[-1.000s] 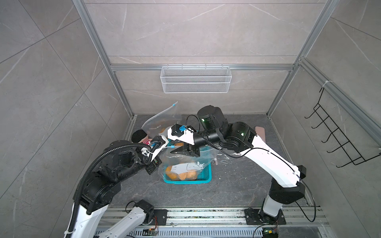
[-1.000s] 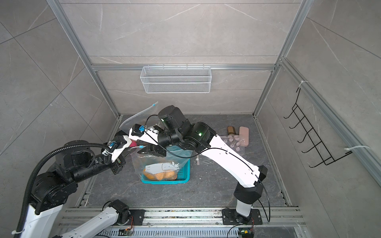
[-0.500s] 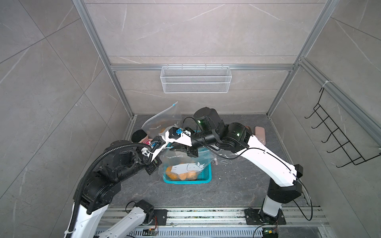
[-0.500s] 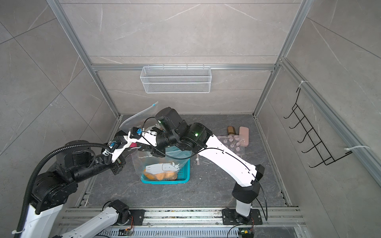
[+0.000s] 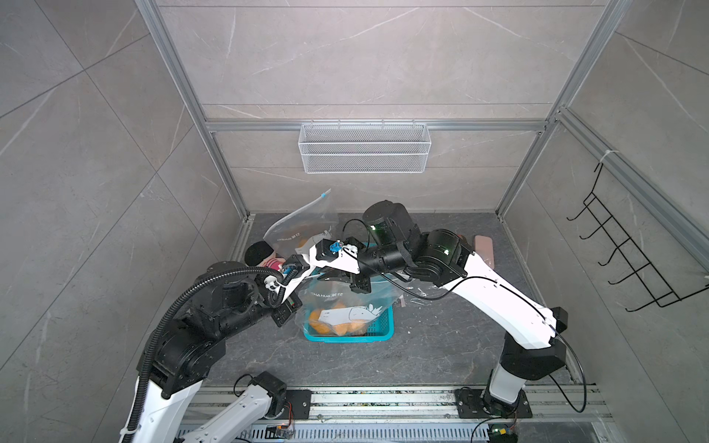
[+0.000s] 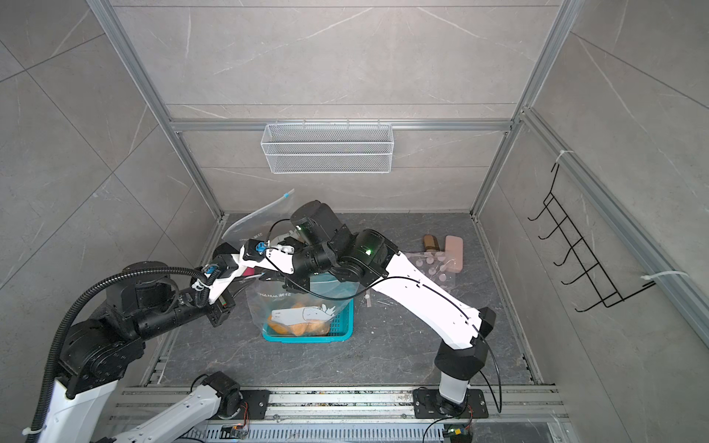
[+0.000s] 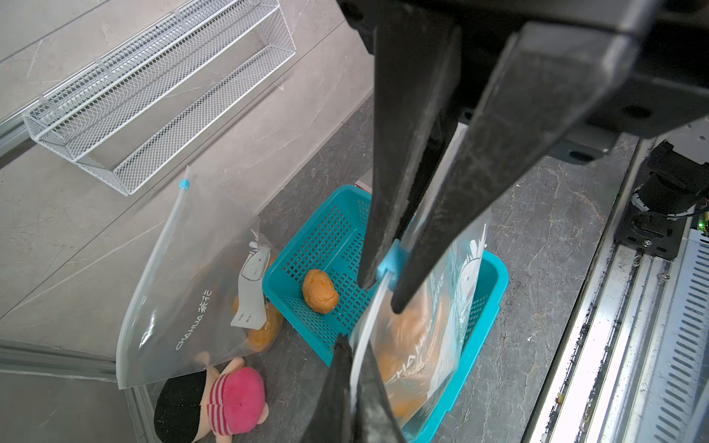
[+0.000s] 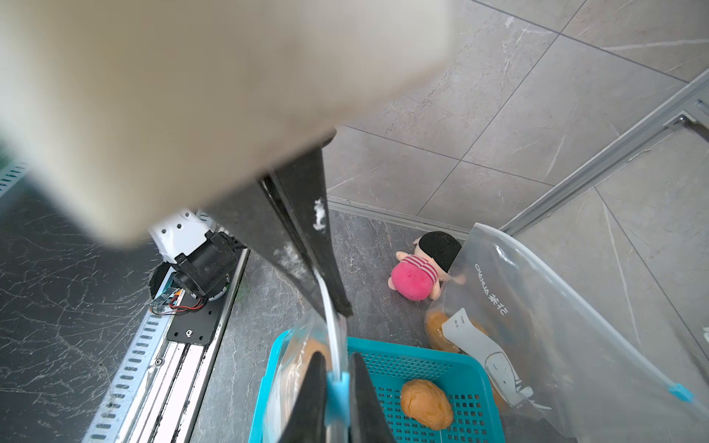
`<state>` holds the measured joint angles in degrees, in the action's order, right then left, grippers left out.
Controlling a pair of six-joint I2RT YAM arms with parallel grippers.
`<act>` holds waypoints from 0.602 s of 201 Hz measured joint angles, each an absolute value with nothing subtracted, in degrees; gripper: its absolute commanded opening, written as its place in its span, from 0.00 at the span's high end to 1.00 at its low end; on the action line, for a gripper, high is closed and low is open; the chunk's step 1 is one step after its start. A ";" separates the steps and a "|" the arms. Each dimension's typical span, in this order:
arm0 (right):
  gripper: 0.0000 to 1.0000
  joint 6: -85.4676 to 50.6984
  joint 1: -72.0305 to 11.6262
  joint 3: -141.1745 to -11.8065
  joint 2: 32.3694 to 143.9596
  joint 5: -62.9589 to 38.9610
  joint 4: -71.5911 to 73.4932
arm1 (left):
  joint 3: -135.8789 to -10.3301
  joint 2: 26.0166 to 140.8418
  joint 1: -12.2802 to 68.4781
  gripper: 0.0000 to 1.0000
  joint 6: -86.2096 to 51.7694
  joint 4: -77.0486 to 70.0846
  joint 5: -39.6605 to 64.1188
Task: Put the potatoes into a zipper bag and zip it
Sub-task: Zip the zipper on the zipper food storage bag.
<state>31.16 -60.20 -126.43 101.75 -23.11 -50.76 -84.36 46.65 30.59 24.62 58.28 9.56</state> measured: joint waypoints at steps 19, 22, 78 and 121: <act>0.92 31.77 -60.42 -125.16 100.73 -22.52 -50.59 | -84.49 46.52 30.61 1.00 24.62 58.30 9.82; 0.92 31.81 -60.49 -124.99 100.55 -22.46 -50.57 | -84.51 46.48 30.61 1.00 24.62 58.30 9.87; 0.93 32.91 -60.80 -122.43 98.67 -22.22 -50.09 | -84.55 46.85 30.61 1.00 24.53 58.46 11.73; 0.93 33.69 -60.80 -120.18 97.78 -21.82 -49.06 | -84.58 46.78 30.68 1.00 24.16 58.76 11.05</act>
<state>33.69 -60.80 -120.18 97.78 -21.82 -49.06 -84.58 46.78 30.68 24.16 58.76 11.05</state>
